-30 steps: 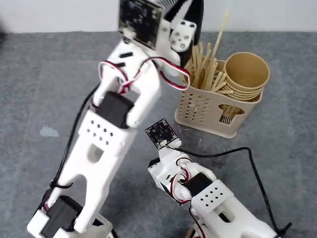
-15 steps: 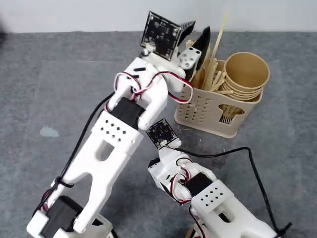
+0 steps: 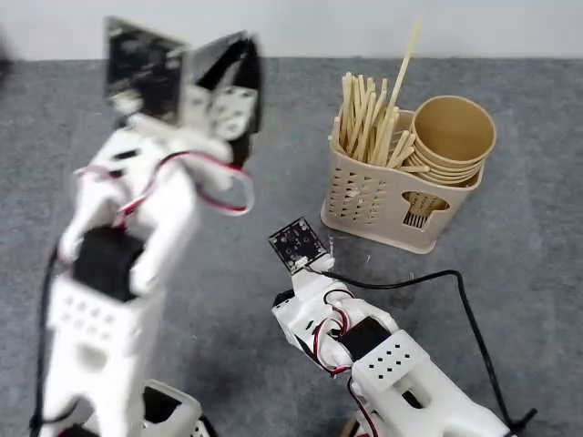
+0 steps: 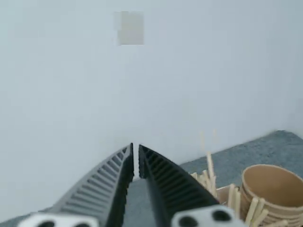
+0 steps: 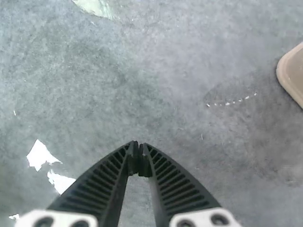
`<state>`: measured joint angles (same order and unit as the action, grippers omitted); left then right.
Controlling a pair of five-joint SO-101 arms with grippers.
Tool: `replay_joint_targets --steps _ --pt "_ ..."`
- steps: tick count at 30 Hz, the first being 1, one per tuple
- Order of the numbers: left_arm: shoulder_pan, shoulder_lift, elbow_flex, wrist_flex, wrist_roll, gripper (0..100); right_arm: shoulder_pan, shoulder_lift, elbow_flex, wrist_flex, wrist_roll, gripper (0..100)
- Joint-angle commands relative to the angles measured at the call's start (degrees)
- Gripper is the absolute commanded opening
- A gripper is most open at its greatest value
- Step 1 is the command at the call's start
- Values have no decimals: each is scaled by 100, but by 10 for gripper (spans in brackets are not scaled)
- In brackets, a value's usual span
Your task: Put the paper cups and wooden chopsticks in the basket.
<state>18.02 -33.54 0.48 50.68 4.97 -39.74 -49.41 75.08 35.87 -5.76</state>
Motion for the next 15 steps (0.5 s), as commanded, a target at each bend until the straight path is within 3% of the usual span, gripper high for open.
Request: replay_joint_targets --steps 1,5,15 --pt "-255 -782 171 334 167 13 13 -154 -79 -110 -255 10" --pt "-677 -1758 1200 237 396 13 180 -532 -35 -321 -132 9" --pt "-1257 -4448 4875 -1196 378 13 1789 -3196 536 -215 -70 8"
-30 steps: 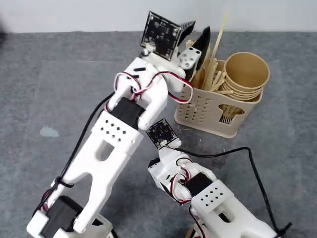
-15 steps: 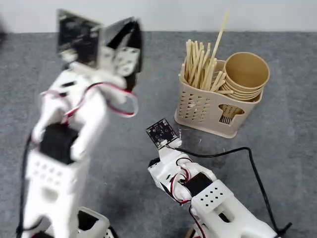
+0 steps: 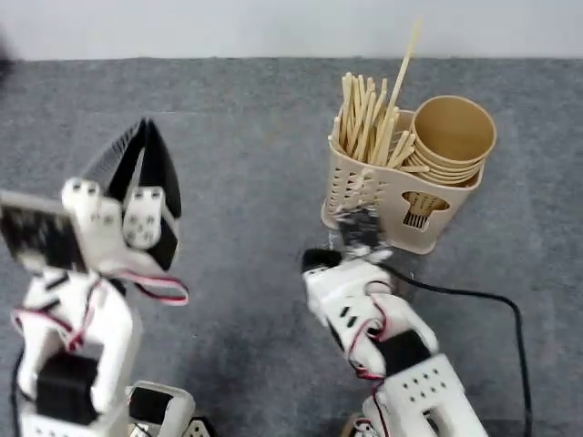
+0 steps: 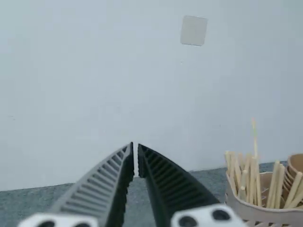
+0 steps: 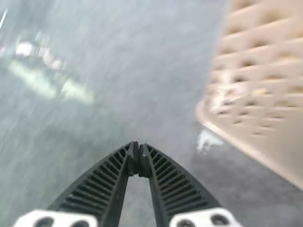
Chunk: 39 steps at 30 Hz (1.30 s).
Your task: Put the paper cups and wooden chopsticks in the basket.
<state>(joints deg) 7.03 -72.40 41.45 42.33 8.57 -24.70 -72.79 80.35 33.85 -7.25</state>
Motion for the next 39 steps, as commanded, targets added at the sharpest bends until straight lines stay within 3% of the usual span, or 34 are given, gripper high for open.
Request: replay_joint_targets --steps 1,10,18,24,31,39 --pt "-211 -730 1042 -360 -62 13 382 -1147 35 119 88 8" --pt "-677 -1820 2879 -352 -404 15 1086 -3160 97 1780 281 8" --pt "-967 -3191 4541 -343 -431 16 1675 -3116 352 2396 273 9" --pt "-1371 -3165 5508 -343 -431 16 1771 -3116 1196 2352 299 9" --pt "-1565 -3156 5499 53 -396 16 1798 -3116 1609 2545 308 9" --pt "-1538 -3156 5499 1046 -396 16 2185 -3116 1609 2756 316 9"
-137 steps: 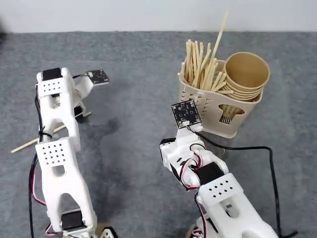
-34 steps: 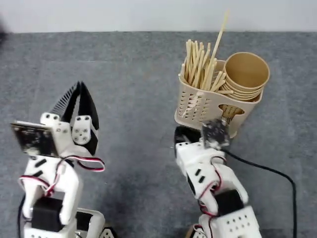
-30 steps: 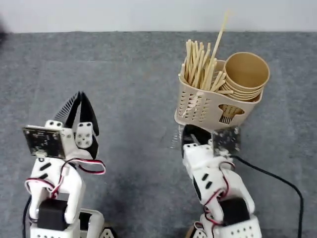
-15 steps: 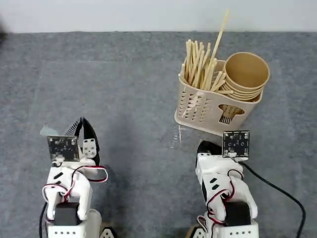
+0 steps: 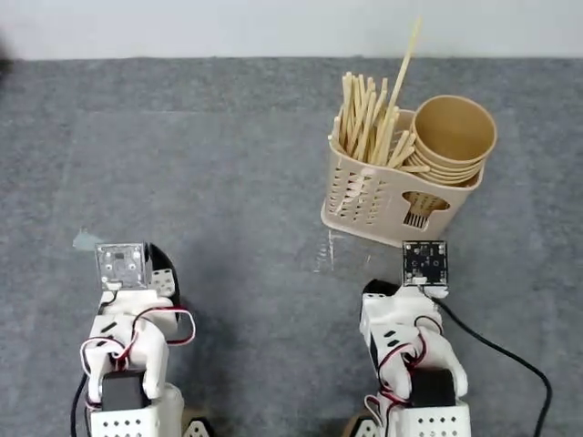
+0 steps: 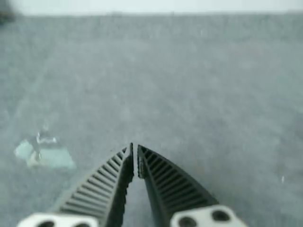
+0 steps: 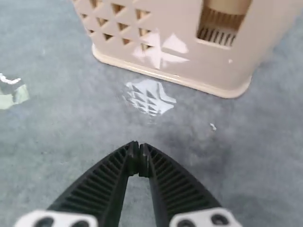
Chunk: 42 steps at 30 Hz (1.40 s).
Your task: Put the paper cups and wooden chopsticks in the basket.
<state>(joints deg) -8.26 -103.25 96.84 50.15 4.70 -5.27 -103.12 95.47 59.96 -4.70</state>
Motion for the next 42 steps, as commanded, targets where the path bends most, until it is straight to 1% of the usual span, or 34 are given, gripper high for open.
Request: replay_joint_targets --steps 1,4,7,11,16,42 --pt "-9 -79 -40 352 0 16 330 -84 97 286 62 9" --pt "44 -70 -40 624 9 15 514 -84 97 716 62 9" --pt "149 -79 -40 1055 0 15 488 -84 97 1007 53 9" --pt "105 -79 -40 1662 0 15 479 -84 97 1464 18 9" --pt "105 -97 -40 2242 9 14 479 -84 97 1481 44 9" --pt "114 -97 -40 2207 0 14 497 -84 97 1481 53 9"
